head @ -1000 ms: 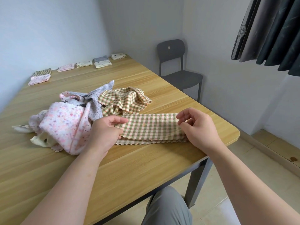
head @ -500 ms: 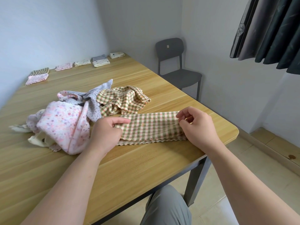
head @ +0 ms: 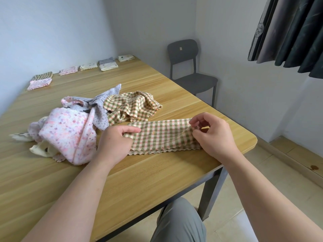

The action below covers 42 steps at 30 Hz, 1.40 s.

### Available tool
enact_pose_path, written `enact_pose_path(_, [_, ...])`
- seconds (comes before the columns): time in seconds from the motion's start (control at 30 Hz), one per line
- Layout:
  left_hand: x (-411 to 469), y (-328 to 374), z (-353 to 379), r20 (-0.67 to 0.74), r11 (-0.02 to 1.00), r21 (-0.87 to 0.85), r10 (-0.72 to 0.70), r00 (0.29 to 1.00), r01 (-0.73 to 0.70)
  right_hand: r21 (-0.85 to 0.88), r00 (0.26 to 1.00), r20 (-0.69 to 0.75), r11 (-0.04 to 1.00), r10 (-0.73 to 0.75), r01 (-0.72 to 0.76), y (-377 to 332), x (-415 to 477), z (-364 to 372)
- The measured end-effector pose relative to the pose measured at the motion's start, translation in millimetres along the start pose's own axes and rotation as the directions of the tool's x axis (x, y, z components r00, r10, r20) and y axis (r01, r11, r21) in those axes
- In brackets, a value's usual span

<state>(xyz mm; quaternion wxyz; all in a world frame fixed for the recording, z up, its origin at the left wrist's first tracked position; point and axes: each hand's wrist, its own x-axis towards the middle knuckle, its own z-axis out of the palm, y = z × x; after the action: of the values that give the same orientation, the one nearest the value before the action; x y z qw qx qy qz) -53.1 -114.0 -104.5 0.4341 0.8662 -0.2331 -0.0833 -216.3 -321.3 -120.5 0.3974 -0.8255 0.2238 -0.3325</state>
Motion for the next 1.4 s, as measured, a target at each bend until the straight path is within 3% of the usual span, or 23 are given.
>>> enact_pose_path(0.53, [-1.9, 1.5, -0.7, -0.020, 0.998, 0.054, 0.035, 0.999, -0.034, -0.011, 0.999, 0.039, 1.000, 0.008, -0.008, 1.3, 1.7, 0.5])
enact_pose_path(0.93, [0.3, -0.8, -0.1, -0.035, 1.000, 0.014, 0.029, 0.999, -0.028, 0.177, 0.993, 0.102, 0.982, 0.050, -0.067, 1.1, 4.2, -3.4])
enact_pose_path(1.4, [-0.6, 1.6, -1.2, -0.030, 0.997, 0.061, 0.042, 0.999, -0.040, 0.130, 0.992, 0.123, 0.991, 0.026, -0.042, 6.5, 4.5, -0.2])
